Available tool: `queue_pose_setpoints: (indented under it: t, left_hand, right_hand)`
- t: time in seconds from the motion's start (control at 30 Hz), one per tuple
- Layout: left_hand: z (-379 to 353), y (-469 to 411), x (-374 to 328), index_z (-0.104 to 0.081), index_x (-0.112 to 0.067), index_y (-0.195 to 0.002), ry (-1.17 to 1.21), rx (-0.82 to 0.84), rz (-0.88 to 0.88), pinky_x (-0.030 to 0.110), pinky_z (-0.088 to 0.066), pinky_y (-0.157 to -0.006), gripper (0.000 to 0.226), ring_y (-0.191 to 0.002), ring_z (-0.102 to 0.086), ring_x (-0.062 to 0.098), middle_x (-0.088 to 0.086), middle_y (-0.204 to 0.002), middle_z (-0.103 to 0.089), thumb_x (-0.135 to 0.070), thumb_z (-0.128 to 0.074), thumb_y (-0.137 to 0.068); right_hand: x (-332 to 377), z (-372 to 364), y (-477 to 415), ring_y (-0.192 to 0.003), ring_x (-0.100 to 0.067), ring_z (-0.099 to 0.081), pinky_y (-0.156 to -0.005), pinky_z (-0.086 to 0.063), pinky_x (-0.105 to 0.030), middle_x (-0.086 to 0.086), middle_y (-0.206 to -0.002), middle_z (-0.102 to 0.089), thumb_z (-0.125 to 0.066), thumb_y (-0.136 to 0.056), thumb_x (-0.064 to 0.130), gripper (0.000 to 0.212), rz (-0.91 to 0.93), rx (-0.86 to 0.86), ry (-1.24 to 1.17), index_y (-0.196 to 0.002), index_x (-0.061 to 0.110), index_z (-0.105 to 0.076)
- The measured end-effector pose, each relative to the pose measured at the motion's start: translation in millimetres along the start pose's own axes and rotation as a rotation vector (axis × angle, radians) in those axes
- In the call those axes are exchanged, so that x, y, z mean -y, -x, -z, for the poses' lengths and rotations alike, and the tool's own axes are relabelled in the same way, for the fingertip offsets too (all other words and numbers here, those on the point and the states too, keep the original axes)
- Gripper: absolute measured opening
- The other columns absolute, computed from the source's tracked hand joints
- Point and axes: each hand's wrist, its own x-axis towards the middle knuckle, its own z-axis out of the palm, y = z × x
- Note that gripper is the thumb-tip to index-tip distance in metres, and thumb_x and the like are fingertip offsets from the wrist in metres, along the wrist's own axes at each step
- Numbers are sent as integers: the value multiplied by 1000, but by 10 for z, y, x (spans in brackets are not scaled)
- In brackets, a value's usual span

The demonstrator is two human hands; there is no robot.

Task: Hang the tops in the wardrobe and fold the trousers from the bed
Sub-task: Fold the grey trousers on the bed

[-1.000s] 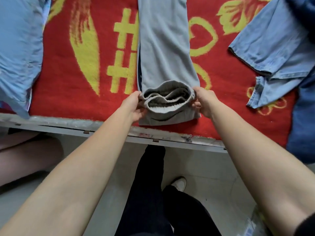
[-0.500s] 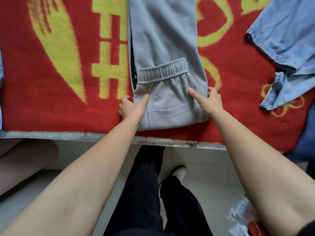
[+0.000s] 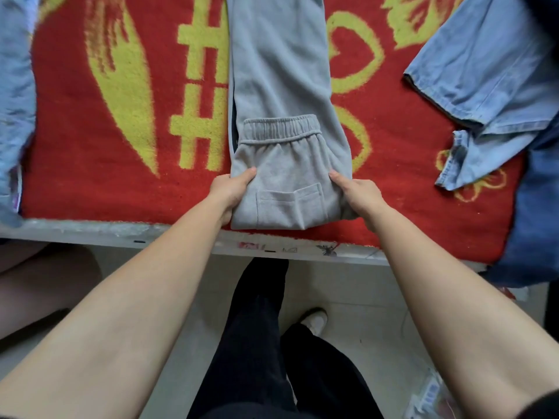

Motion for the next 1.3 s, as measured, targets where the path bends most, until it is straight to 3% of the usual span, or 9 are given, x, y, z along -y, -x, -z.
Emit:
queue_pose_setpoints:
  t: [0.27,0.47,0.67,0.8,0.93,1.0,1.1,1.17,1.3]
  left_hand:
    - [-72,669,864,-69,-11,-110,20,62,109,24,-55,-53,38,-73,-74,14,2,-90,-76,-38,-74,-83]
    - [-45,901,1041,-68,-12,-106,-24,199,284,34,-58,-67,27,-82,-73,22,7,-92,-76,-33,-65,-89]
    - [267,789,130,-64,-15,-98,86,270,222,40,-59,-65,19,-70,-69,23,9,-81,-69,-25,-61,-82]
    - [348,606,-511,-67,-17,-109,133,333,149,38,-62,-63,28,-77,-73,25,10,-90,-75,-31,-49,-94]
    - [316,186,-923,-62,-11,-119,232,325,112,34,-60,-60,90,-91,-72,30,15,-101,-72,-85,-27,-81]
    - [220,0,-1072,-57,-16,-122,205,298,83,33,-58,-61,93,-91,-73,26,12,-105,-70,-91,-37,-71]
    - [11,-335,-1185,-60,-20,-103,-37,132,9,22,-51,-46,51,-58,-69,10,3,-87,-65,-63,-68,-78]
    - [-82,-631,-1180,-61,-14,-89,-188,-35,-41,16,-39,-37,41,-41,-57,8,1,-70,-60,-52,-74,-80]
    - [-129,-1001,-1191,-65,-8,-108,-253,-150,-27,18,-33,-41,56,-50,-52,9,3,-74,-63,-49,-81,-72]
  right_hand:
    - [-912,172,476,-103,-23,-67,-96,-53,-42,-4,-119,-69,-66,-81,61,67,-131,196,-51,-123,8,-65]
    - [-1119,374,715,-86,-16,-70,-63,-57,-29,0,-100,-73,-74,-82,42,50,-223,257,-127,-120,10,-65]
    - [-151,618,577,-51,-10,-63,-44,-53,-22,0,-91,-72,-57,-90,17,36,-68,331,-388,-121,31,-50]
    - [540,642,337,-67,-19,-74,-50,-57,-23,-8,-82,-76,-46,-94,41,36,7,395,-415,-99,12,-67]
    - [1045,503,-36,-67,-13,-69,-53,-50,-21,-2,-86,-73,-49,-72,84,76,61,355,-318,-113,23,-67]
    - [1195,388,-255,-56,-7,-59,-50,-40,-19,5,-77,-66,-65,-69,76,65,107,279,-227,-110,26,-65]
    - [1315,201,-645,-45,-7,-48,-40,-28,-18,7,-63,-60,-79,-76,47,35,147,140,-129,-94,23,-61]
    - [1357,72,-897,-47,-13,-57,-38,-31,-19,3,-65,-66,-80,-74,48,33,112,37,-72,-87,22,-64]
    - [1390,-125,-1229,-52,-19,-68,-44,-44,-28,-3,-68,-71,-73,-74,54,38,90,-74,129,-86,19,-66]
